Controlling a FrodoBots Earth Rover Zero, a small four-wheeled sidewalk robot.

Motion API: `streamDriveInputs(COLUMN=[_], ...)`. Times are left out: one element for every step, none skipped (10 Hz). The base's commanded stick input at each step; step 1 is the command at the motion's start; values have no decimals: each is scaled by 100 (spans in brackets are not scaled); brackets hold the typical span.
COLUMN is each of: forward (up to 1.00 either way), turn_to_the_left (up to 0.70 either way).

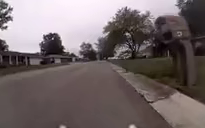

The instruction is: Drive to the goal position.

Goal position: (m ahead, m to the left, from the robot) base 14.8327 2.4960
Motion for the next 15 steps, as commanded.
streamDriveInputs(forward=[100, 100, 100, 100, 100, 100, 100, 100, 100, 100, 100, 100, 100, 100, 100], turn_to_the_left=[-18, -13, -7, -1, 0, 0, 0, 0, 0, 0, 0, 0, 0, 0, 29])
